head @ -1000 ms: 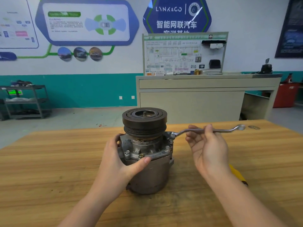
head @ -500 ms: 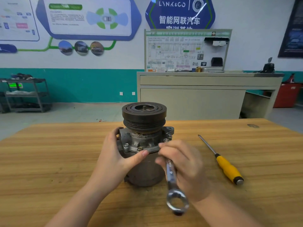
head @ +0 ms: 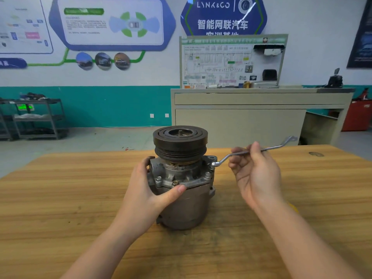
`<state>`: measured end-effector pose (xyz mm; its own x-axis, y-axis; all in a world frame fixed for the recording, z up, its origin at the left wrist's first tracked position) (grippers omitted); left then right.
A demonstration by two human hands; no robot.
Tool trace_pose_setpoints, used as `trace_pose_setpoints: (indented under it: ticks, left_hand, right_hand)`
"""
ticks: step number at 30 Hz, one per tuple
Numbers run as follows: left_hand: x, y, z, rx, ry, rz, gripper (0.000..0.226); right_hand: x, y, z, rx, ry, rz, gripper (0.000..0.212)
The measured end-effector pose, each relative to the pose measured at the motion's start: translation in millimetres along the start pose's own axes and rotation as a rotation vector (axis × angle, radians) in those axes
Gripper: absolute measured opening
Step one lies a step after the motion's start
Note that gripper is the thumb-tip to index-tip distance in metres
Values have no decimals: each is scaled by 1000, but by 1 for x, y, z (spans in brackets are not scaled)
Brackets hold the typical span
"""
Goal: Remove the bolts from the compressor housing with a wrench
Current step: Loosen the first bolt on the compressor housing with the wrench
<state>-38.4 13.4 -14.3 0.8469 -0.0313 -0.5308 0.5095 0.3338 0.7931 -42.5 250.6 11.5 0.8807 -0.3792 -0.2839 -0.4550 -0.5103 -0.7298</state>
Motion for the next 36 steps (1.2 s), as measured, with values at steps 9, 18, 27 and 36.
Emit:
trace_pose_setpoints:
  ticks: [9,18,27,36]
  left_hand:
    - [1,0,-1,-14,-12,12,124]
    - [0,1,0,-15,-4,-6,116]
    - [1,1,-1,-14,-15,18,123]
    - [1,2,0,-9,-20,1,119]
  right_hand:
    - [52,-25,-22,483,-180,701,11]
    - [82,-14,-34,673,-354,1054,22]
    - [-8,16,6,-205,32,-205,29]
    - [27,-16,-16,245,-185,329,22]
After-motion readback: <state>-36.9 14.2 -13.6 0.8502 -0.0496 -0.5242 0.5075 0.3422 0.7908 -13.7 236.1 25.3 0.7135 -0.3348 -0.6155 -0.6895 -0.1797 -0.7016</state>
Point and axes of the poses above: each hand's wrist, its own x-axis away from the middle knuckle, its own z-axis out of the back of the hand, y = z × x, the point moved 6 cm from there along -x, towards the middle knuckle, and after that the axes turned 6 degrees about x, right-handed, at the moved point
